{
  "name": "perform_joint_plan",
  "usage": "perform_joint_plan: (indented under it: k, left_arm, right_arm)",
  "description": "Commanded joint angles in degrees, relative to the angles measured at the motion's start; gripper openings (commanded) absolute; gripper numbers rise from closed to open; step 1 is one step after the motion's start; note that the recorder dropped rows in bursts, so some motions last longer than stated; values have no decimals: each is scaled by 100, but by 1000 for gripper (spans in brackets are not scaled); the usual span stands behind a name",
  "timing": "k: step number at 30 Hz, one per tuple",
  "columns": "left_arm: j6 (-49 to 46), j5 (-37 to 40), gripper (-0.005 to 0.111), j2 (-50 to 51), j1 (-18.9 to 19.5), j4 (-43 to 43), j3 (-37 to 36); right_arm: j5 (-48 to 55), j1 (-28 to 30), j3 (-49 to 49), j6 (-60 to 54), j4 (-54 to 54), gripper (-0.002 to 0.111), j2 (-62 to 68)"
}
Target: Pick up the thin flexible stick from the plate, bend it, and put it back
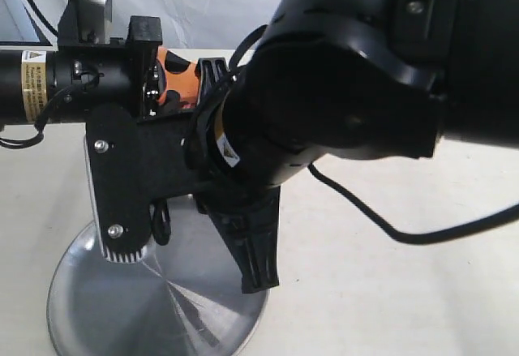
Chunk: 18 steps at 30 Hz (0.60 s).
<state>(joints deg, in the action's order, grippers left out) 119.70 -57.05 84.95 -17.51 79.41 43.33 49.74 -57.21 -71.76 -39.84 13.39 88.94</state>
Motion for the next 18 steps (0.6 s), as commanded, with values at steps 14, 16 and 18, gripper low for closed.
perform_joint_plan:
  k: [14,16,18]
  left_arm:
    - [-171,-249,0,123,-36,255,98]
    - [-187,-249,0,123,-36,258,98]
    - [-185,-249,0,123,-26,258,98]
  right_arm:
    - [-797,11,-55,424,-1121,0,-69]
    - [-883,11,-55,719,-1134,0,-69]
    - [-960,11,-55,1064,-1134,0,-69]
